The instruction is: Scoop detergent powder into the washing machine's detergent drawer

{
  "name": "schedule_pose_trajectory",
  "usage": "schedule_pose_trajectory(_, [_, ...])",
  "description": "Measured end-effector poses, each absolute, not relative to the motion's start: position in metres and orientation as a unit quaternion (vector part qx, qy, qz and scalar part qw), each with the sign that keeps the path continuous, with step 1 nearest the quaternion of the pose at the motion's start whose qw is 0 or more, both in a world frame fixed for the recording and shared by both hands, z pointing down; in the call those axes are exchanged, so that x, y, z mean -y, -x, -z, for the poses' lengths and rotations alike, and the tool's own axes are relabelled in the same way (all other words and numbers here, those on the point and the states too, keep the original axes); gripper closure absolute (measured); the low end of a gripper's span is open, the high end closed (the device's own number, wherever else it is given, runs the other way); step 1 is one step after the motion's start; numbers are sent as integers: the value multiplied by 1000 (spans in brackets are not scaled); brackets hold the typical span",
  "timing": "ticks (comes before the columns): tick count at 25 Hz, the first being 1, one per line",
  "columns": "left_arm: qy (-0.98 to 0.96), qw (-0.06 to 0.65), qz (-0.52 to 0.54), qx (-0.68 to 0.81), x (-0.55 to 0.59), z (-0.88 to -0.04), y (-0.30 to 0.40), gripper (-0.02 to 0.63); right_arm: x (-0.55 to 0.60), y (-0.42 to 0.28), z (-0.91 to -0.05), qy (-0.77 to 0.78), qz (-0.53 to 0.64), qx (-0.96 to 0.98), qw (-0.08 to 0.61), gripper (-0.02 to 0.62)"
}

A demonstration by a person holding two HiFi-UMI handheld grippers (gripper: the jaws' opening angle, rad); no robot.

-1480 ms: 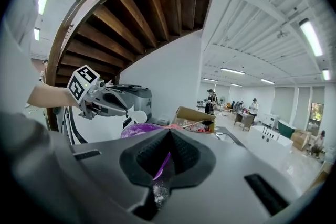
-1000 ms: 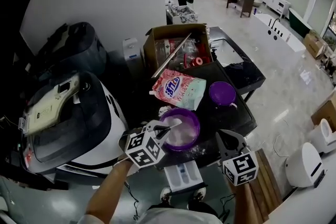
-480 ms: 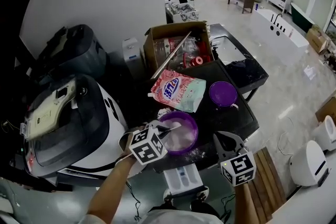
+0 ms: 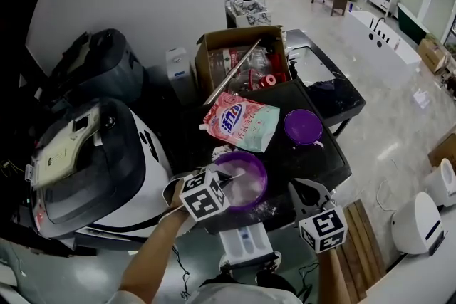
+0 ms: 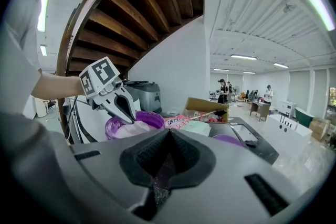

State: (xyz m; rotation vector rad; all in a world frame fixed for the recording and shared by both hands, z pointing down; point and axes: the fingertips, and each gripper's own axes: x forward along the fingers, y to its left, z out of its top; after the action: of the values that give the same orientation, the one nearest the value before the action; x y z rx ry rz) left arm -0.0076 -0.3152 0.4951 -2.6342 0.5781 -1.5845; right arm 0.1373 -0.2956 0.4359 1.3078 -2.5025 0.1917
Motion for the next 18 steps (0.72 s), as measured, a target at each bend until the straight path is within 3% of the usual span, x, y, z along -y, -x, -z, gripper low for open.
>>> schedule_pose_trajectory(18, [838,-93,525,-119,304,-500,1,592,300,-143,-442,-449,-79,877,154,598])
